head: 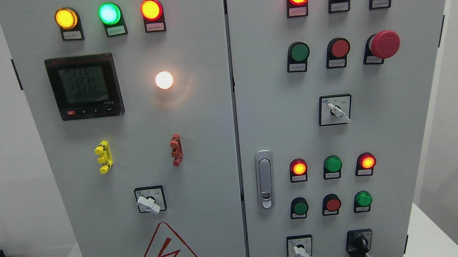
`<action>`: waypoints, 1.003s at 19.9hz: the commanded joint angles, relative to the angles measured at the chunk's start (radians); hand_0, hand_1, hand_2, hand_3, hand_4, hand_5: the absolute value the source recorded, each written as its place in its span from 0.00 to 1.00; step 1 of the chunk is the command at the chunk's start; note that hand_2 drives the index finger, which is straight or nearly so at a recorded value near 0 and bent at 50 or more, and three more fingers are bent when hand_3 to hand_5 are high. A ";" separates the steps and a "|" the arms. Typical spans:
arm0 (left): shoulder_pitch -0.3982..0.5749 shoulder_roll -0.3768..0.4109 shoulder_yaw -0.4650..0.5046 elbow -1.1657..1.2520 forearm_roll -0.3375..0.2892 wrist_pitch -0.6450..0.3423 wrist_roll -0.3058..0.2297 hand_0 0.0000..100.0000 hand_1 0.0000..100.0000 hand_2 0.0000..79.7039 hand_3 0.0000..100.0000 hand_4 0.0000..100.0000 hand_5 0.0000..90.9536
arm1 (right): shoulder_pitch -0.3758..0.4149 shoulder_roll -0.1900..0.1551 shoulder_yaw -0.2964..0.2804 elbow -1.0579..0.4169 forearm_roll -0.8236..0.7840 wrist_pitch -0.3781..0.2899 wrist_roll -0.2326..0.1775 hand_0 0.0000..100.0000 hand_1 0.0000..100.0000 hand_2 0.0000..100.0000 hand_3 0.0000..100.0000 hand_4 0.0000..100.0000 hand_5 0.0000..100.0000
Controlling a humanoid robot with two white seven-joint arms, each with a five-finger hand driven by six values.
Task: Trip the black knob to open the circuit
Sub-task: 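Raise the right hand up to the black rotary knob at the cabinet bottom, then grip the black knob with the right hand and twist it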
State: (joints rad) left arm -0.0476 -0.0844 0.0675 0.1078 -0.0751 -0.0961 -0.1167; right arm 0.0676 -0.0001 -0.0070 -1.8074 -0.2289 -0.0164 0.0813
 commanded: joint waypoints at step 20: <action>0.000 0.000 0.000 -0.025 0.000 -0.001 0.000 0.12 0.39 0.00 0.00 0.00 0.00 | 0.015 -0.006 0.024 -0.027 0.003 -0.007 0.011 0.00 0.00 0.04 1.00 0.99 0.96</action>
State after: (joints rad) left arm -0.0475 -0.0844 0.0675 0.1078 -0.0751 -0.0961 -0.1167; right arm 0.0772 0.0000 -0.0017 -1.8279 -0.2256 -0.0231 0.0883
